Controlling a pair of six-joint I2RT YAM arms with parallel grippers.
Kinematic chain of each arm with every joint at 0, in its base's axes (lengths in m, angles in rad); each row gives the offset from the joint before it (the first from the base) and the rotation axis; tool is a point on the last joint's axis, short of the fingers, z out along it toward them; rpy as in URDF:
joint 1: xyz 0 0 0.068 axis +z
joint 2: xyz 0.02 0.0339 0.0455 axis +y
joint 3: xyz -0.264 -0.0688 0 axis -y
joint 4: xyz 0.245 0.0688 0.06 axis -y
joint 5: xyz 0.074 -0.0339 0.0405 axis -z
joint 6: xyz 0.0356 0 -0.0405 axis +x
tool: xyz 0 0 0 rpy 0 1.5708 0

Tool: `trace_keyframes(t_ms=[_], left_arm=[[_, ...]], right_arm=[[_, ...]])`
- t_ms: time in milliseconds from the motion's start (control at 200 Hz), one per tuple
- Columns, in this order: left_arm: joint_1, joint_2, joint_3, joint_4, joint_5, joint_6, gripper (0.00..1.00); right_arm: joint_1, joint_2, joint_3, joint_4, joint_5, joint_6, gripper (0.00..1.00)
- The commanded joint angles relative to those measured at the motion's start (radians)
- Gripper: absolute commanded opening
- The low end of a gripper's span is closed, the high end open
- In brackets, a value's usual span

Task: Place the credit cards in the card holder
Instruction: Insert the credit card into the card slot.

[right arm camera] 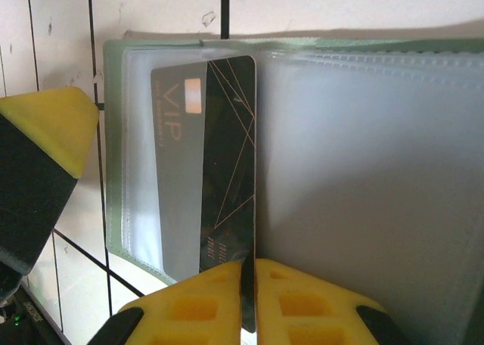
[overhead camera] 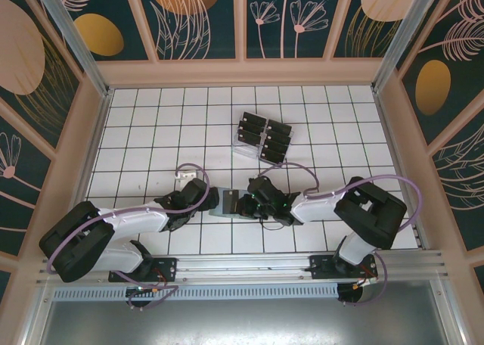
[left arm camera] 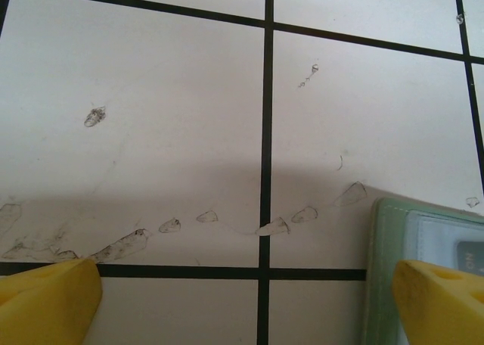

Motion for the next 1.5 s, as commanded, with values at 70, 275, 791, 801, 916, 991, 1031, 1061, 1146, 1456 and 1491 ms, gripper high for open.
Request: trace_keyframes(t_ms=[70,275,791,801,916,991,1031,1061,1146,1456,1491], left_arm=[[-0.009,0.034,-0.031,0.02,0.08,-0.012,0.98],[-0.029,0.034,-0.039,0.03,0.083,-0.034,0.99],[-0.086,0.035,-0.048,0.064,0.097,-0.088,0.99],[-0.087,0.035,-0.048,0.065,0.098,-0.089,0.99],[-0.092,0.049,-0.047,0.074,0.102,-0.092,0.99],[-0.095,0.058,-0.046,0.08,0.103,-0.093,0.99],[-0.096,0.06,-0.045,0.082,0.104,-0.095,0.99],[-0.097,0.063,-0.045,0.083,0.106,-0.095,0.99],[-0.097,0.066,-0.042,0.083,0.103,-0.095,0.99],[-0.097,0.053,-0.041,0.081,0.1,-0.101,0.98],[-0.098,0.054,-0.04,0.079,0.1,-0.1,0.98]], right_arm=[[0.013,0.031,0.03,0.02,-0.016,-0.01,0.12],[-0.011,0.011,-0.01,0.012,-0.006,-0.019,0.12],[-0.013,0.024,-0.023,0.07,-0.035,0.024,0.1],[-0.011,0.025,-0.022,0.071,-0.035,0.025,0.1],[0.007,0.03,-0.003,0.079,-0.04,0.04,0.1],[0.019,0.042,0.013,0.081,-0.048,0.041,0.1],[0.025,0.051,0.024,0.081,-0.056,0.038,0.1],[0.028,0.058,0.031,0.079,-0.064,0.035,0.12],[0.033,0.064,0.039,0.075,-0.072,0.025,0.31],[0.0,-0.002,-0.043,0.032,-0.026,0.018,0.47],[-0.011,-0.007,-0.055,0.03,-0.025,0.015,0.47]])
